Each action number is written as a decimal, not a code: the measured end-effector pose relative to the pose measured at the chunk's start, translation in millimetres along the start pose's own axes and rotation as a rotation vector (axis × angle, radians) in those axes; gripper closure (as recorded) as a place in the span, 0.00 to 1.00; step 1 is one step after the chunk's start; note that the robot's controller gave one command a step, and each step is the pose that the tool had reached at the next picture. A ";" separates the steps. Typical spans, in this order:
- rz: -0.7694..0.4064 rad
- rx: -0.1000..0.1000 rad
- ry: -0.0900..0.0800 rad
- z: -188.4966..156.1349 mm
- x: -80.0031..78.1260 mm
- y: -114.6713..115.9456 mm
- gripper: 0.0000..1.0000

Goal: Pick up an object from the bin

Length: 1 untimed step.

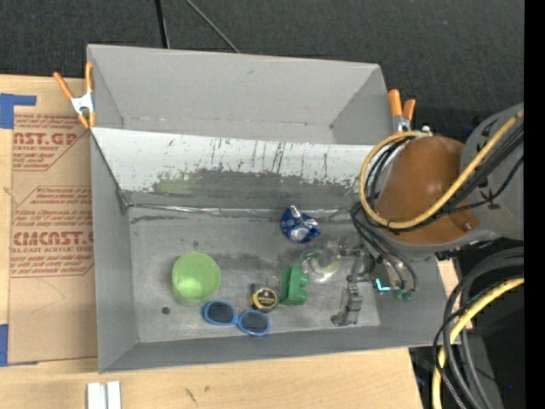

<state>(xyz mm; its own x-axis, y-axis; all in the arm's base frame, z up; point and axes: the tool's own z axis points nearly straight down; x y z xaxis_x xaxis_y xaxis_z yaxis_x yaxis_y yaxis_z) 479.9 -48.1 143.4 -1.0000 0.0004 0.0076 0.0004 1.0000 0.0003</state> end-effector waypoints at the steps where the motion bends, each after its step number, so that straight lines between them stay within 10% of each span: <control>1: 0.044 -0.003 -0.004 77.4 -42.0 51.7 0.00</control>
Offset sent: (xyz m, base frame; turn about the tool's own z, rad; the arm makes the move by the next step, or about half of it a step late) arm 0.0421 0.0472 -0.0734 0.0488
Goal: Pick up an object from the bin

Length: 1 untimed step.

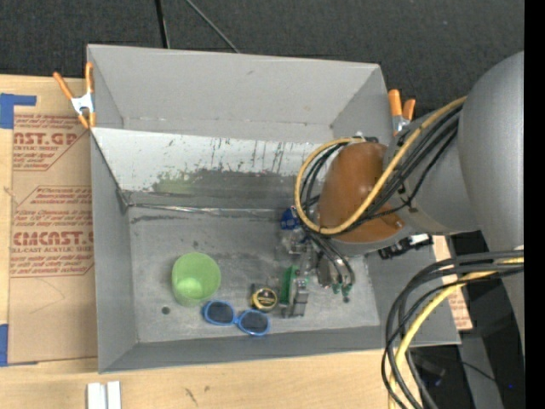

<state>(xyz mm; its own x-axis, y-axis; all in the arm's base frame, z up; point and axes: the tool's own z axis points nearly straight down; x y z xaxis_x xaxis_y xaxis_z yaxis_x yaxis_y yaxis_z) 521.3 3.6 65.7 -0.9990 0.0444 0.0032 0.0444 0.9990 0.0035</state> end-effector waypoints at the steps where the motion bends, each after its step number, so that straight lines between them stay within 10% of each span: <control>1: 0.003 0.003 -0.003 -3.9 -0.7 -3.3 1.00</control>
Offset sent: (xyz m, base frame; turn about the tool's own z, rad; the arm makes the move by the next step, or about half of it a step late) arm 0.0000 0.0000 0.0000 0.0000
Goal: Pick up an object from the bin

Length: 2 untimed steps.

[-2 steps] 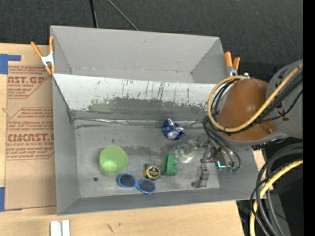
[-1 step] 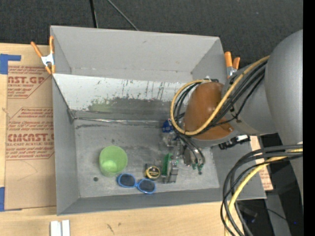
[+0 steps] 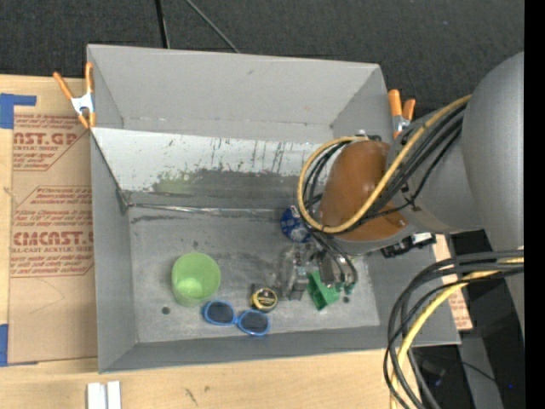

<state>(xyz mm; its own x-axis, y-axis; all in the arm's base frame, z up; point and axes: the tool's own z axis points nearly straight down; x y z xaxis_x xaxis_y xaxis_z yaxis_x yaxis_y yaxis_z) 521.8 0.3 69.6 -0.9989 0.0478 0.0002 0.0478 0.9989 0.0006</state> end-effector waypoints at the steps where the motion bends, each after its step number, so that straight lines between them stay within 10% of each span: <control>1: 0.000 0.001 0.000 0.2 0.1 -0.2 0.00; 2: 0.162 0.002 -0.002 -18.3 0.0 -69.5 0.00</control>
Offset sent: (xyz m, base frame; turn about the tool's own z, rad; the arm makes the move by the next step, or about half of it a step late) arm 0.0000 0.0000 0.0000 0.0000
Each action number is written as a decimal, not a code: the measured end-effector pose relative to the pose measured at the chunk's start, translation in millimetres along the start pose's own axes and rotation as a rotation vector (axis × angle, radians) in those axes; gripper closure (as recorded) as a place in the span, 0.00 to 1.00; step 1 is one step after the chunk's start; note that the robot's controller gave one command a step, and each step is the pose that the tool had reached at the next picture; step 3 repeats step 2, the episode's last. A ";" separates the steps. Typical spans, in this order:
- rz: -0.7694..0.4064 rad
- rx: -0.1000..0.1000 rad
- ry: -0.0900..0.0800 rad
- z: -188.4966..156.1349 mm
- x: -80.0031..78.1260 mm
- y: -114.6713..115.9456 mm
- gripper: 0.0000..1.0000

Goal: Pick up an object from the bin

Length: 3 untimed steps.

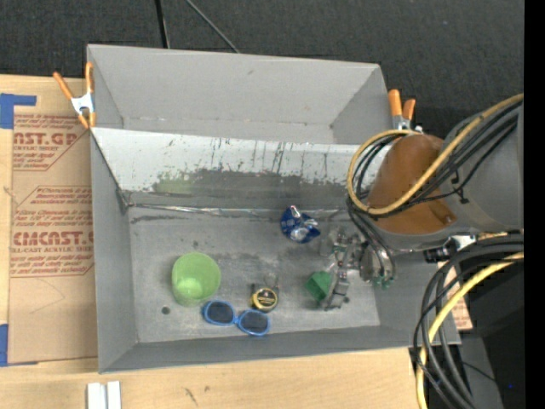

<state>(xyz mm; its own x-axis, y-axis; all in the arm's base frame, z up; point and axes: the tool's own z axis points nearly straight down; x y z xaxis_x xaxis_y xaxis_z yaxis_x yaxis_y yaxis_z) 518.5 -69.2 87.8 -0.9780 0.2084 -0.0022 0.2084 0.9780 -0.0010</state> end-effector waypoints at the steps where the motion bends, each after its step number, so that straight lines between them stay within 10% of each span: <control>1: -0.003 -0.001 0.001 -0.5 0.1 1.8 1.00; 2: 0.018 -0.003 -0.007 -149.2 10.3 12.0 1.00; 3: 0.018 -0.003 -0.007 -149.2 10.3 12.0 1.00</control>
Offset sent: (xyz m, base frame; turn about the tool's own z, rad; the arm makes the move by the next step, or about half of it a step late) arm 0.0000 0.0000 0.0000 0.0000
